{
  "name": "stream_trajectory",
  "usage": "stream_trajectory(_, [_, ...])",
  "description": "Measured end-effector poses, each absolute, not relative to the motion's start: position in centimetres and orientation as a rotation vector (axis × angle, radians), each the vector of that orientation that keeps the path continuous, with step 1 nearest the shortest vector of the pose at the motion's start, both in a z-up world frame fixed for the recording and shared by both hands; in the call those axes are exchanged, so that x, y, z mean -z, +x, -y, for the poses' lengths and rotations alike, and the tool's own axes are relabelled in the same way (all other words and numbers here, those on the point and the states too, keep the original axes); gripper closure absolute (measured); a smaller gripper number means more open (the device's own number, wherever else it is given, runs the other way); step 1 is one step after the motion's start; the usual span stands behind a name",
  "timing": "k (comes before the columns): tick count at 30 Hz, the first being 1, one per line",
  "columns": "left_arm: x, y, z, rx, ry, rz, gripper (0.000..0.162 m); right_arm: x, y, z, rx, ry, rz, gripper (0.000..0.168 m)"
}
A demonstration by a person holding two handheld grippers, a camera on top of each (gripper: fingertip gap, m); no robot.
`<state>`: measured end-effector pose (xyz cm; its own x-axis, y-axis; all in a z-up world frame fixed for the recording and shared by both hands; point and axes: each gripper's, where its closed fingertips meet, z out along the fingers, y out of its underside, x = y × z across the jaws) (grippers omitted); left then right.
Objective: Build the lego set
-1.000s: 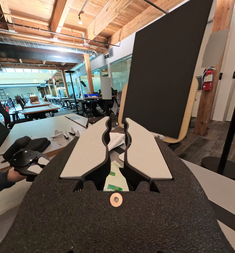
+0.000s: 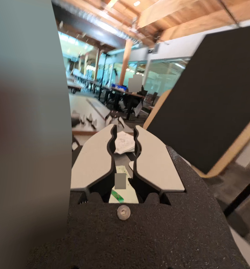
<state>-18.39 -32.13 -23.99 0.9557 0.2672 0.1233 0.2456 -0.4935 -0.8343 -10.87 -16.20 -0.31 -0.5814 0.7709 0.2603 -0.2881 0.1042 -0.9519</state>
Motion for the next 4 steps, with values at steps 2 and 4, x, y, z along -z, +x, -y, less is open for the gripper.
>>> stream_trajectory(2, [18.3,-16.6,30.9,0.191,-1.78,0.387,0.152,2.6,-11.2,19.0,-1.453,-0.327,1.701,0.144])
stream_trajectory(4, [13.1,-15.5,31.1,0.36,-1.5,0.398,0.151,4.7,-11.8,21.4,-1.289,-0.201,1.801,0.141])
